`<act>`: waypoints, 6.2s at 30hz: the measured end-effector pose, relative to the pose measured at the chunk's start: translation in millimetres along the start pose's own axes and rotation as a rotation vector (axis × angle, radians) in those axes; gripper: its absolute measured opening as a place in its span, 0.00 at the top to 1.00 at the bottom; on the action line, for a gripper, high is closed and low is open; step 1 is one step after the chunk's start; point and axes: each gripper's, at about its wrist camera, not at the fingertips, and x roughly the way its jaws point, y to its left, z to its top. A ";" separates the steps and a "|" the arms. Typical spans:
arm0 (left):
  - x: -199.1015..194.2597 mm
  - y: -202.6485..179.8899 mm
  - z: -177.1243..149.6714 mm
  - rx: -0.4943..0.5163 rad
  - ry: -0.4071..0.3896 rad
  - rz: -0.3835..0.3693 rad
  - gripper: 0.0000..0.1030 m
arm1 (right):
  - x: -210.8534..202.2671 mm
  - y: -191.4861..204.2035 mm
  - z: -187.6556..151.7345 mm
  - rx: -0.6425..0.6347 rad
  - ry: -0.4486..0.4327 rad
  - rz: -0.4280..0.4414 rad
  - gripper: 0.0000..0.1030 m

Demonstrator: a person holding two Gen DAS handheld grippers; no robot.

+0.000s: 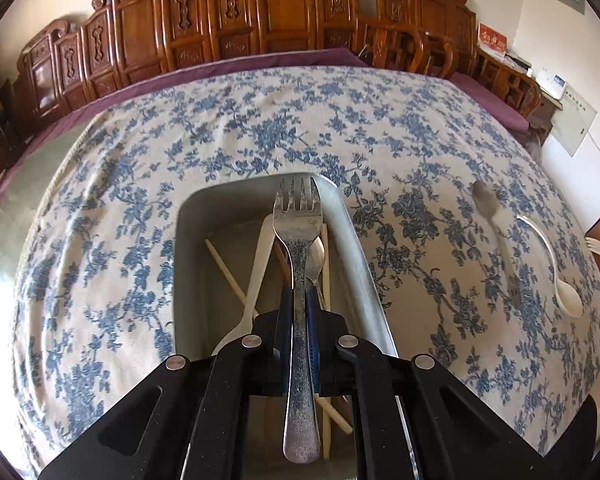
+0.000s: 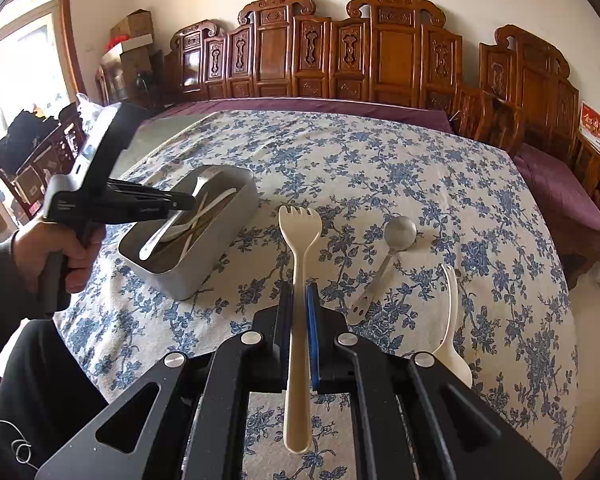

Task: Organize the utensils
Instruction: 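Carry the metal fork into the grey tray and open the left tool, then lower the white plastic fork into the grey tray and open the right tool, then move the right tool to the pile and grasp a white ceramic spoon, then grasp the metal spoon by its handle with the left tool and lift it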

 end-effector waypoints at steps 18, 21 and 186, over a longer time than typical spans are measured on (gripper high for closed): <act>35.7 -3.9 -10.5 0.003 0.110 -0.006 0.94 | 8.4 -0.9 13.3 0.015 0.025 0.020 0.92; 29.9 -4.2 -9.1 0.006 0.102 -0.009 0.93 | 8.6 3.6 19.0 0.009 0.030 0.022 0.92; 83.6 -212.6 46.9 0.251 0.174 -0.116 0.95 | 41.4 -155.0 -49.8 0.198 0.195 -0.099 0.90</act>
